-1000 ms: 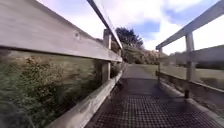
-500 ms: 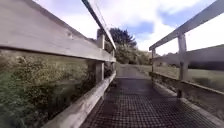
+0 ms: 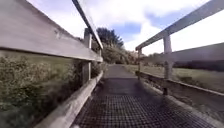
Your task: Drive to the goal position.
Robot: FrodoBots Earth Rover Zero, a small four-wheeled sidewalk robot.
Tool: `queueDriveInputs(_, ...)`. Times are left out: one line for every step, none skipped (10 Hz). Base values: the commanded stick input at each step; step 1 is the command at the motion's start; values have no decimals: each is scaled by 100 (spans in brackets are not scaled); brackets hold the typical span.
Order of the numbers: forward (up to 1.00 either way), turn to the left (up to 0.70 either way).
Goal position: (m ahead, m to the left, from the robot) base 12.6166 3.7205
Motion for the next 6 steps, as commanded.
queueDriveInputs(0, -85)
queueDriveInputs(0, -85)
queueDriveInputs(0, -77)
queueDriveInputs(0, -60)
queueDriveInputs(0, -15)
queueDriveInputs(0, 0)
